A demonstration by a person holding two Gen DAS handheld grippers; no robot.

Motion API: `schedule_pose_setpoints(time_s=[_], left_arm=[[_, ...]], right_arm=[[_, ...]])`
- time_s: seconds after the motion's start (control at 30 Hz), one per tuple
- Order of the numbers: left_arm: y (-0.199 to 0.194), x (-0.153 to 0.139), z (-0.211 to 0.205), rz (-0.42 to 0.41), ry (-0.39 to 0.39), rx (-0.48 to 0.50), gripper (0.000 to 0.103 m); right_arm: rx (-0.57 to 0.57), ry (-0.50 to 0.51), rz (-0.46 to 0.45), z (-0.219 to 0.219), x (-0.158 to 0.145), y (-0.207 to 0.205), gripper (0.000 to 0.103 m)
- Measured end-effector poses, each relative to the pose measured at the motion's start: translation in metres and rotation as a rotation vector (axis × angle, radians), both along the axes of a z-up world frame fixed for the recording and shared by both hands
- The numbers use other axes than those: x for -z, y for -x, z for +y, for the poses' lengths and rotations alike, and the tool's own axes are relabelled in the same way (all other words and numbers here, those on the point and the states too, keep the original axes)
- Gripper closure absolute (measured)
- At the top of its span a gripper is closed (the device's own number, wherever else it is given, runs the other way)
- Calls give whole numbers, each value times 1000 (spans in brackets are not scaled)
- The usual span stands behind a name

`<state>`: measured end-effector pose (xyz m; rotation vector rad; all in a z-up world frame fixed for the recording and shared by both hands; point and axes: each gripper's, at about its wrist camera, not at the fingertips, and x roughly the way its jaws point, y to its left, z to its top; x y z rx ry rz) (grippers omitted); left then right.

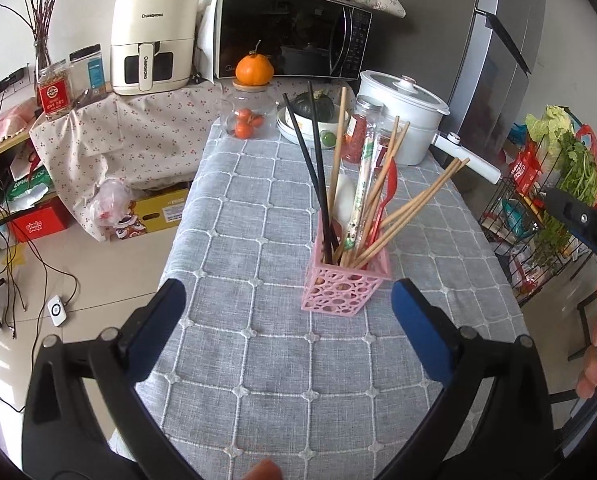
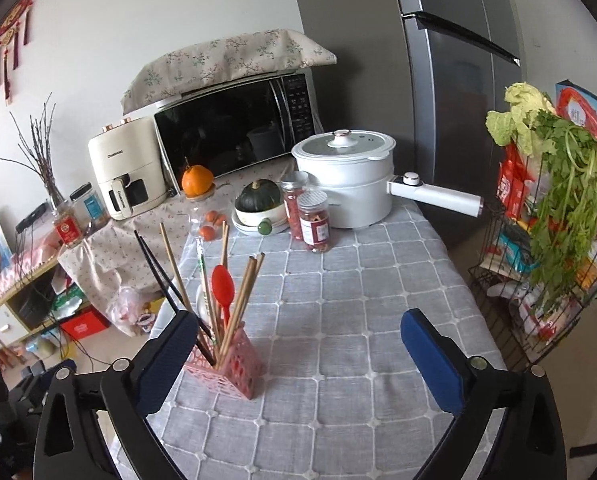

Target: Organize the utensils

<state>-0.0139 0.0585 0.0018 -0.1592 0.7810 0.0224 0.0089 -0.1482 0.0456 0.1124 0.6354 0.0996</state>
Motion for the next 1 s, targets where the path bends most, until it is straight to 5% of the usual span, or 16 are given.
schedule_pose_setpoints(time_s=[0.43,1.0], left_arm=[[12,-18,-31,-70,-64,46,1],[3,-10,-55,-43,-70,82,1]], right_arm=[[138,174,7,-16,10,28,0],[102,181,75,-21,31,13,0]])
